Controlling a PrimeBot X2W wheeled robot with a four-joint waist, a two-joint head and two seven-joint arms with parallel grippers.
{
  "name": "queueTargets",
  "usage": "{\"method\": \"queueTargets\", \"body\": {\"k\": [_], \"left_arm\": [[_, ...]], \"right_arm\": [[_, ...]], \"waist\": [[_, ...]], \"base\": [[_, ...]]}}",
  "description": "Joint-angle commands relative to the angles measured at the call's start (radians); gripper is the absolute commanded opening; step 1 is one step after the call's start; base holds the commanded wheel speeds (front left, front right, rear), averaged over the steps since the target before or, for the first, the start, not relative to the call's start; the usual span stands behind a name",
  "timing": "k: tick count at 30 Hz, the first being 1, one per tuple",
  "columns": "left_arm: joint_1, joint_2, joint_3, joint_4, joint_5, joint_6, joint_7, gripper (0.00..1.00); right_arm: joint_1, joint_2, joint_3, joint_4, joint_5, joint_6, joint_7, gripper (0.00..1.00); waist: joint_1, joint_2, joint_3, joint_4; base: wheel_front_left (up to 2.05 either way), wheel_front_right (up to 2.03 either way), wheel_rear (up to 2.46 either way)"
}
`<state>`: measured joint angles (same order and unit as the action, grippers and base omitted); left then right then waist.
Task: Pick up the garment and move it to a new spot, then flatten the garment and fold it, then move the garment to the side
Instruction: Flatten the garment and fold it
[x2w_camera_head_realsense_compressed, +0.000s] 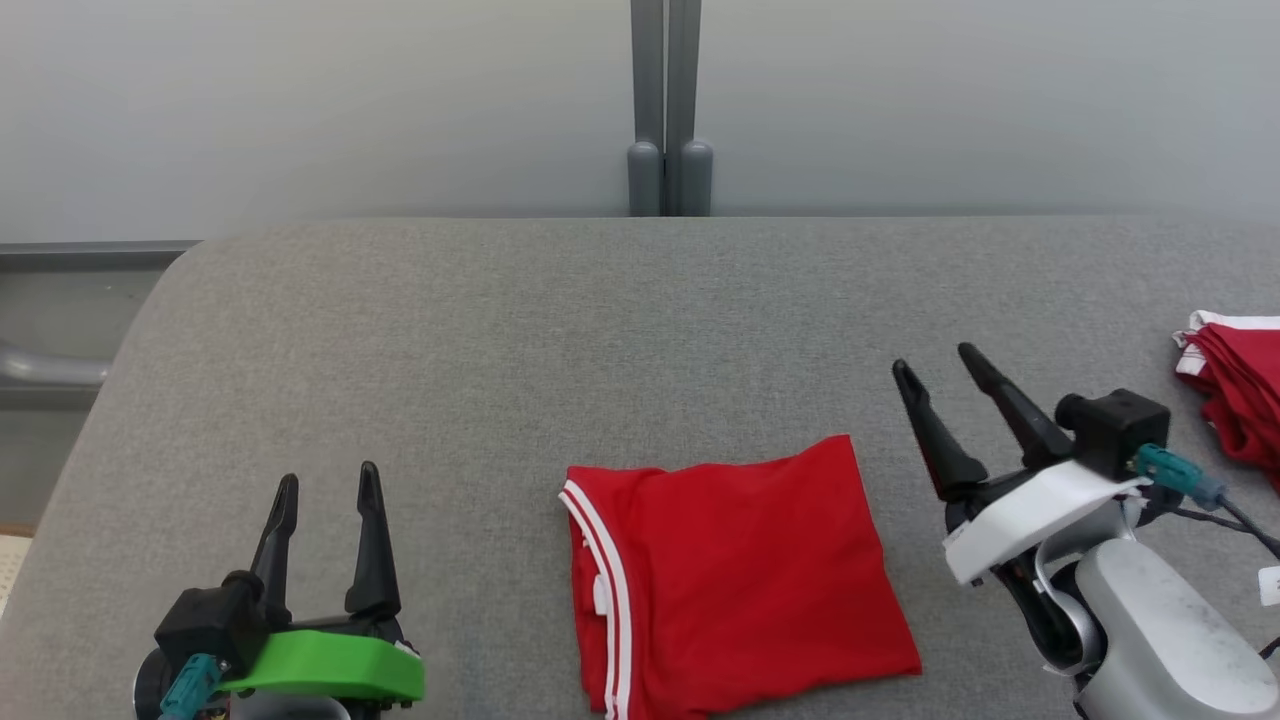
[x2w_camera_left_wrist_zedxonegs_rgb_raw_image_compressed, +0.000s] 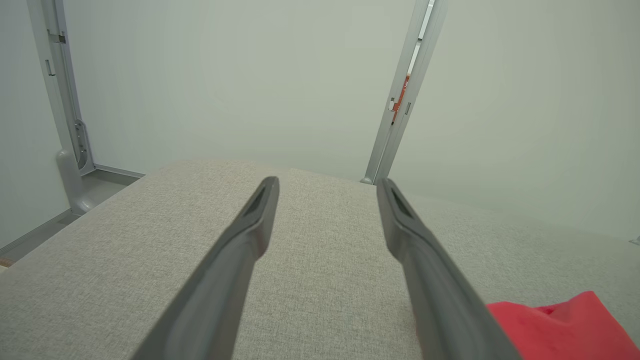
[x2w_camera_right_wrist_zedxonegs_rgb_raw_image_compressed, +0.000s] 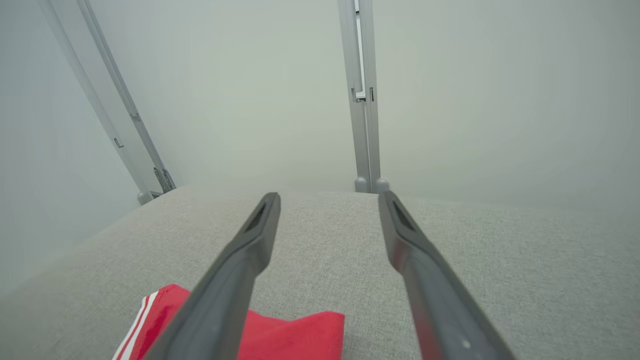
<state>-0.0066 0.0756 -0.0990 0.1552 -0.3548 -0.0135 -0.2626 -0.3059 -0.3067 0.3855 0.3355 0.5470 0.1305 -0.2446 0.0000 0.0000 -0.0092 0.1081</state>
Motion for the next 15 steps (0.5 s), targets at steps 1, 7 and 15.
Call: {"method": "queueTargets", "body": {"k": [1,7,15], "left_arm": [[0.012,-0.002,0.007,-0.010,0.014,-0.004,-0.002,1.00],[0.020,-0.008,0.024,-0.029,0.028,-0.011,-0.002,1.00],[0.039,-0.013,0.045,-0.038,0.050,-0.023,-0.002,1.00]], "right_arm": [[0.023,-0.004,-0.031,-0.024,-0.016,0.000,-0.009,1.00],[0.092,0.017,-0.165,-0.119,-0.091,0.000,-0.020,1.00],[0.204,0.066,-0.253,-0.154,-0.142,0.000,-0.020,1.00]], "waist": [[0.0000,0.0000,-0.013,-0.031],[0.0000,0.0000,-0.017,-0.081],[0.0000,0.0000,-0.014,-0.110]], "base": [[0.00,0.00,0.00],[0.00,0.00,0.00],[0.00,0.00,0.00]]}}
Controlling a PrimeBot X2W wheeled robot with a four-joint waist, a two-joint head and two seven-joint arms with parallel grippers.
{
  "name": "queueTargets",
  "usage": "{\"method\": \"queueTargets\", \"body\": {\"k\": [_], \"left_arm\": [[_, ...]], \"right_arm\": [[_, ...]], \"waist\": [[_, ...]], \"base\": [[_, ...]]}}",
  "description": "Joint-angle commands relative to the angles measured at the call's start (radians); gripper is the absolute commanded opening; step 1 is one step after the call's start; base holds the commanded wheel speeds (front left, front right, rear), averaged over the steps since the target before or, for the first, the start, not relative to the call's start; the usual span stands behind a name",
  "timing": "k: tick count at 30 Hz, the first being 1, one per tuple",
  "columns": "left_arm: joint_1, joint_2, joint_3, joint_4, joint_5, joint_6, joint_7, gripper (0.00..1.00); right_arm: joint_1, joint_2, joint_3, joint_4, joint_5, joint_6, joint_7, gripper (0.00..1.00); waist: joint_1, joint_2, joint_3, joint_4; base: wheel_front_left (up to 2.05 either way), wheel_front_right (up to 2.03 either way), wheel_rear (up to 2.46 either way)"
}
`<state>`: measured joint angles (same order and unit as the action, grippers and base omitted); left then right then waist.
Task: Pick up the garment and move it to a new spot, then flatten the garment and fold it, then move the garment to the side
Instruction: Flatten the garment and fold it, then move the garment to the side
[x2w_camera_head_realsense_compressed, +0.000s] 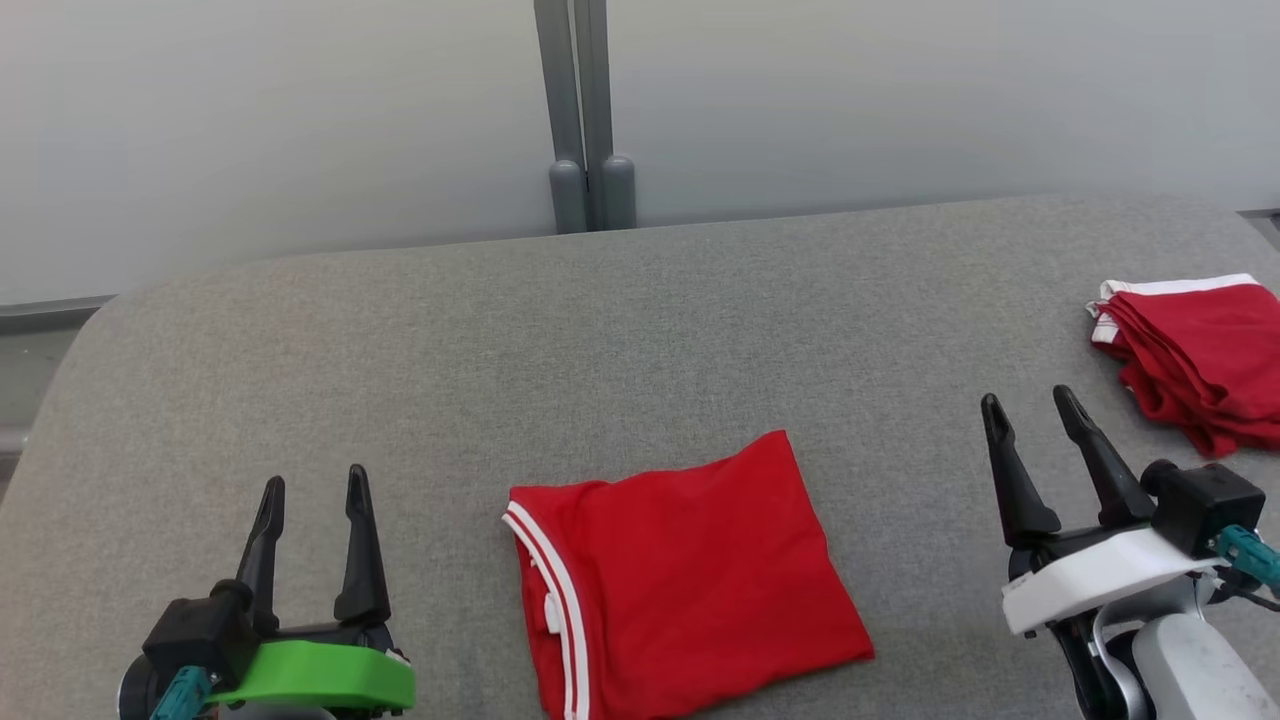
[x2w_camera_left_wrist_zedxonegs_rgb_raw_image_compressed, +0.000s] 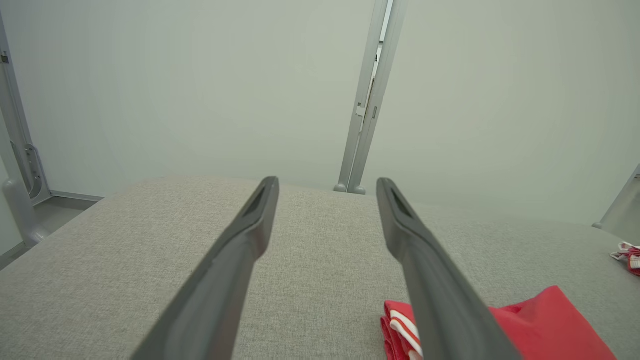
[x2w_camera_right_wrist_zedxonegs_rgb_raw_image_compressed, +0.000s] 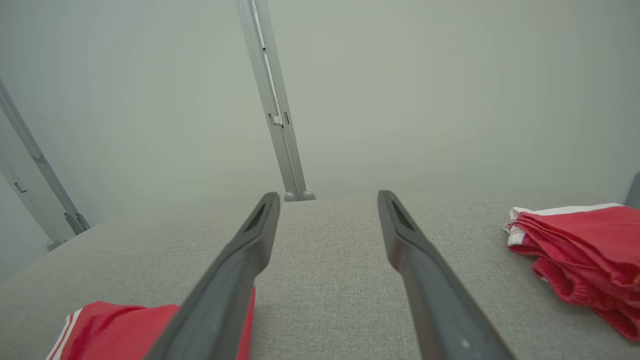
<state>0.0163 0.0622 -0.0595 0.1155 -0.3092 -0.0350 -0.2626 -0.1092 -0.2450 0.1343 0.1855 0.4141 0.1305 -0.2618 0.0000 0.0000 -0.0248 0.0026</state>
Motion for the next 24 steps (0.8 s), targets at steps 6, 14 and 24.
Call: {"method": "queueTargets", "body": {"k": [6,14,24], "left_arm": [[0.014,-0.004,0.008,0.011,0.015,-0.011,-0.002,1.00],[-0.002,-0.007,0.002,0.019,0.023,-0.019,-0.002,1.00],[-0.024,-0.009,-0.009,0.022,0.028,-0.021,-0.002,1.00]], "right_arm": [[0.026,0.018,-0.007,-0.003,-0.017,0.000,-0.003,1.00],[0.017,0.009,0.008,0.016,-0.016,0.000,-0.003,1.00],[-0.095,0.021,0.156,0.159,0.047,0.001,0.208,1.00]], "waist": [[0.0000,0.0000,0.009,-0.012],[0.0000,0.0000,0.013,0.002],[0.0000,0.0000,0.053,0.063]], "base": [[0.00,0.00,0.00],[0.00,0.00,0.00],[0.00,0.00,0.00]]}}
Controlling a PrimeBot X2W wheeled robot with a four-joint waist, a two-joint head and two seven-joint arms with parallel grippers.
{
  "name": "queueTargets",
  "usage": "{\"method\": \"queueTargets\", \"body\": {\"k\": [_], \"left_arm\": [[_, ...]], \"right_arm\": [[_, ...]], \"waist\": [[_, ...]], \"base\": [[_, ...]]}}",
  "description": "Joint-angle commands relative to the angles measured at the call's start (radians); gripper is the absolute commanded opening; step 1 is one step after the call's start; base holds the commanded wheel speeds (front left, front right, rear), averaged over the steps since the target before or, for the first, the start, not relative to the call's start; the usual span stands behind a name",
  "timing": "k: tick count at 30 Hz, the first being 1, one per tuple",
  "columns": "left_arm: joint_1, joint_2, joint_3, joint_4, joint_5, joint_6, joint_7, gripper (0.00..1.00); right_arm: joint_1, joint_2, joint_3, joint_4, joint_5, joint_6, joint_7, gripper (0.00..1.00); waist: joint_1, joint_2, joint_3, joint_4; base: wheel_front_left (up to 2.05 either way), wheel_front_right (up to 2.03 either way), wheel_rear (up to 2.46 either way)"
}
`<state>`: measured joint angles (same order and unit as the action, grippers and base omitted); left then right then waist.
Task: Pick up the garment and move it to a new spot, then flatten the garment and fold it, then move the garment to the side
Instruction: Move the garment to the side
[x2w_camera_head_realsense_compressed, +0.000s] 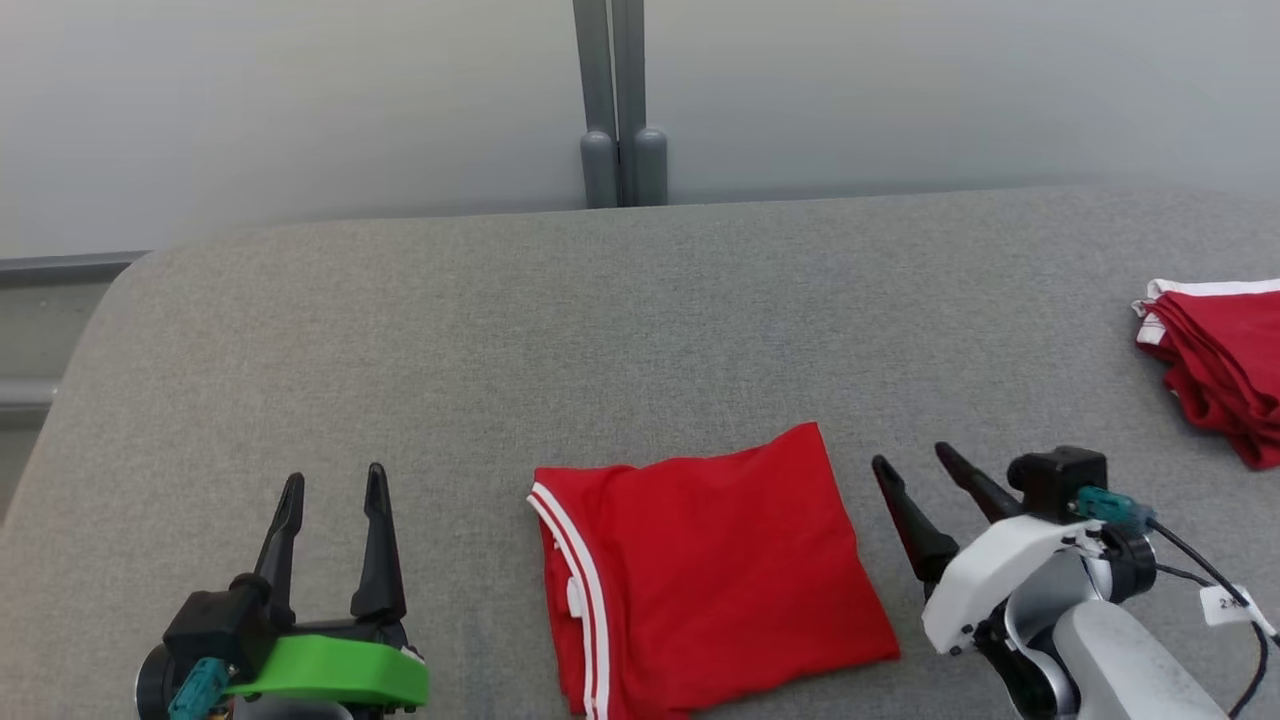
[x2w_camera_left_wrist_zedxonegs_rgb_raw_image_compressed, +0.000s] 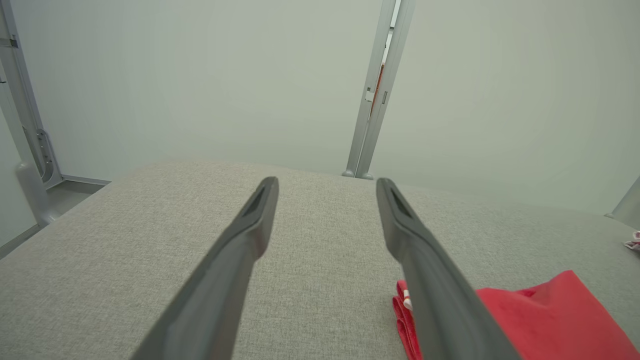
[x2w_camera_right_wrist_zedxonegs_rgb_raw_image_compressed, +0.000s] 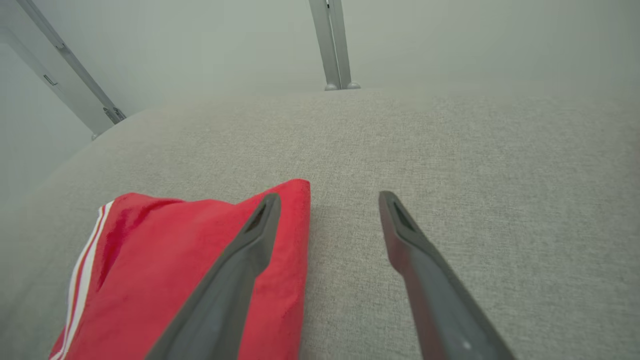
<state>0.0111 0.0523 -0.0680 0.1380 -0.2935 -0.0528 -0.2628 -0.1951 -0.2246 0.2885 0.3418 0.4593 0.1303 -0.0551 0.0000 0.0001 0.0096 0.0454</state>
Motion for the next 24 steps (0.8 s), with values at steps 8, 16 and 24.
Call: {"method": "queueTargets", "body": {"k": [8,16,24], "left_arm": [[-0.051,0.000,-0.015,0.009,0.014,-0.004,-0.002,1.00],[-0.062,-0.001,-0.020,0.018,0.007,-0.002,-0.002,1.00],[-0.052,-0.001,-0.022,0.021,0.003,0.000,-0.002,1.00]], "right_arm": [[-0.125,0.021,0.082,0.173,0.076,0.000,0.147,1.00],[-0.163,0.021,0.112,0.286,0.132,0.001,0.223,0.95],[-0.191,0.003,0.141,0.284,0.169,0.000,0.154,0.00]], "waist": [[0.0000,-0.0001,0.064,0.091],[0.0000,-0.0001,0.077,0.130],[0.0000,-0.0001,0.054,0.100]], "base": [[0.00,0.00,0.00],[0.00,0.00,0.00],[0.00,0.00,0.00]]}}
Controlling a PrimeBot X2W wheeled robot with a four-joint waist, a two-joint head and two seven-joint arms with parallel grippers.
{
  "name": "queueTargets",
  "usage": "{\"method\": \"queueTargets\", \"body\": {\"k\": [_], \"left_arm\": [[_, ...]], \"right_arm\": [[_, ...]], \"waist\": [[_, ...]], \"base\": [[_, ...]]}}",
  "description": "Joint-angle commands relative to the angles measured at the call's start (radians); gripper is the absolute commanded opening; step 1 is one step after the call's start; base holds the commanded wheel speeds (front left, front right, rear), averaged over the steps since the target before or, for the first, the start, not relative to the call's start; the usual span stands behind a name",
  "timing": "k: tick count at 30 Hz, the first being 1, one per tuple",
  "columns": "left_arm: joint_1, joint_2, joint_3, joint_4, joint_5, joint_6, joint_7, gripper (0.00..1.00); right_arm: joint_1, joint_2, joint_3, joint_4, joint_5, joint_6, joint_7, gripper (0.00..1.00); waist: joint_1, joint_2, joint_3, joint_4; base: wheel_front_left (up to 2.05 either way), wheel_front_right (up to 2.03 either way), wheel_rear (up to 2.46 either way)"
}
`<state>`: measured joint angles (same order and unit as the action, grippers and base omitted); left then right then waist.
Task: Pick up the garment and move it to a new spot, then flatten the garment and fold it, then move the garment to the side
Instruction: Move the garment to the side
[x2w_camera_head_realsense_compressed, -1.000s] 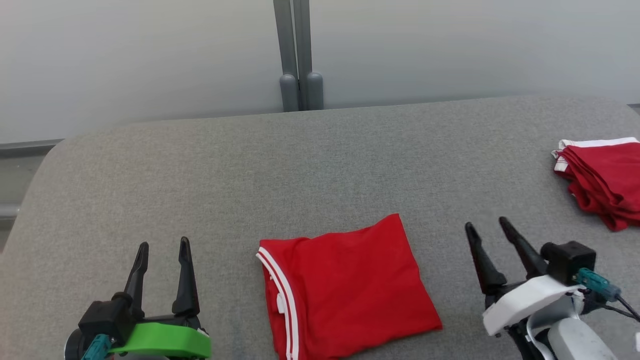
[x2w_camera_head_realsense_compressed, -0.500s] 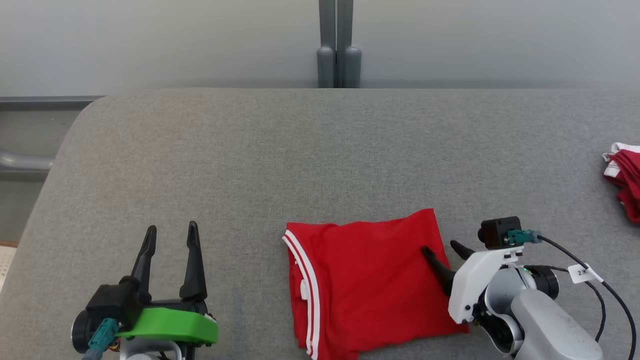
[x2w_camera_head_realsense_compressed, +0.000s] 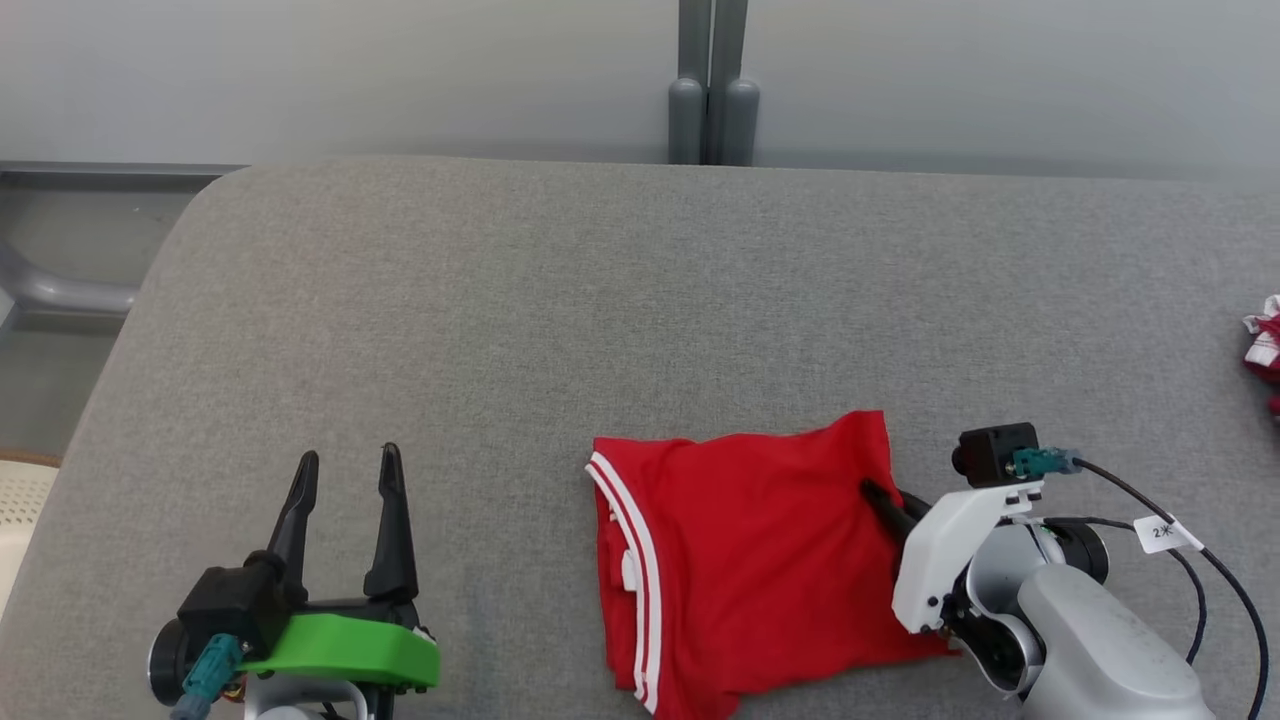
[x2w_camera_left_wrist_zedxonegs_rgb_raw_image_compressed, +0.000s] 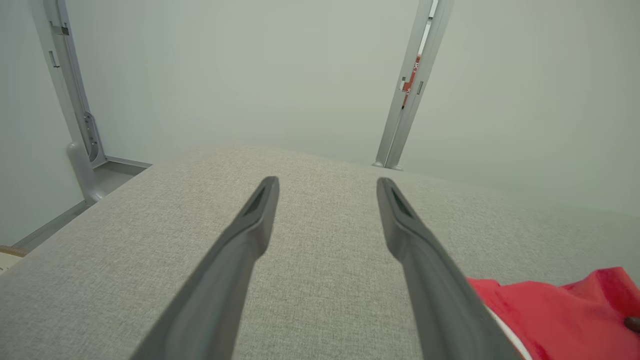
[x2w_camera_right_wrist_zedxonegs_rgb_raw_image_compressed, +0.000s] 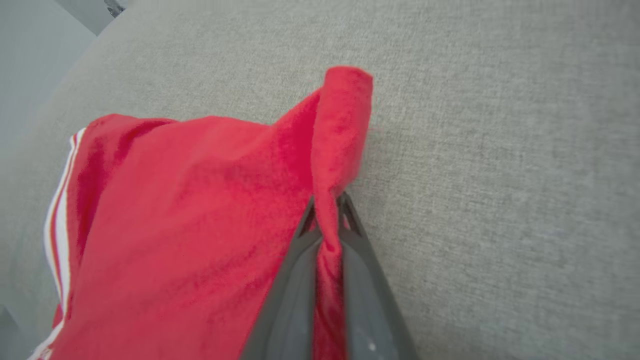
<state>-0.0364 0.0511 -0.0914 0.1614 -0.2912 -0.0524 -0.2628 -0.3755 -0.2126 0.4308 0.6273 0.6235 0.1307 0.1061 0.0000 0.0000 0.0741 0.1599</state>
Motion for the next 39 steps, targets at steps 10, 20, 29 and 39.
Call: {"method": "queueTargets", "body": {"k": [10,20,29,39], "left_arm": [[-0.025,0.000,-0.045,-0.011,-0.003,-0.010,-0.002,1.00],[-0.071,0.001,-0.099,-0.004,0.001,-0.016,-0.002,1.00],[-0.106,0.001,-0.121,0.019,0.009,-0.024,-0.002,1.00],[-0.128,0.001,-0.128,0.030,0.022,-0.025,-0.002,1.00]], "right_arm": [[-0.074,-0.100,0.013,-0.042,0.036,0.000,-0.035,0.00],[-0.110,-0.150,0.022,-0.083,0.051,0.000,-0.044,0.00],[-0.126,-0.139,0.021,-0.083,0.065,0.000,-0.070,0.00],[-0.146,-0.126,0.038,-0.066,0.079,0.000,-0.101,0.00]], "waist": [[0.0000,0.0000,-0.033,-0.161],[0.0000,0.0000,-0.005,-0.377],[0.0000,0.0000,0.019,-0.525],[0.0000,0.0000,0.048,-0.585]], "base": [[0.00,0.00,0.00],[0.00,0.00,0.00],[0.00,0.00,0.00],[0.00,0.00,0.00]]}}
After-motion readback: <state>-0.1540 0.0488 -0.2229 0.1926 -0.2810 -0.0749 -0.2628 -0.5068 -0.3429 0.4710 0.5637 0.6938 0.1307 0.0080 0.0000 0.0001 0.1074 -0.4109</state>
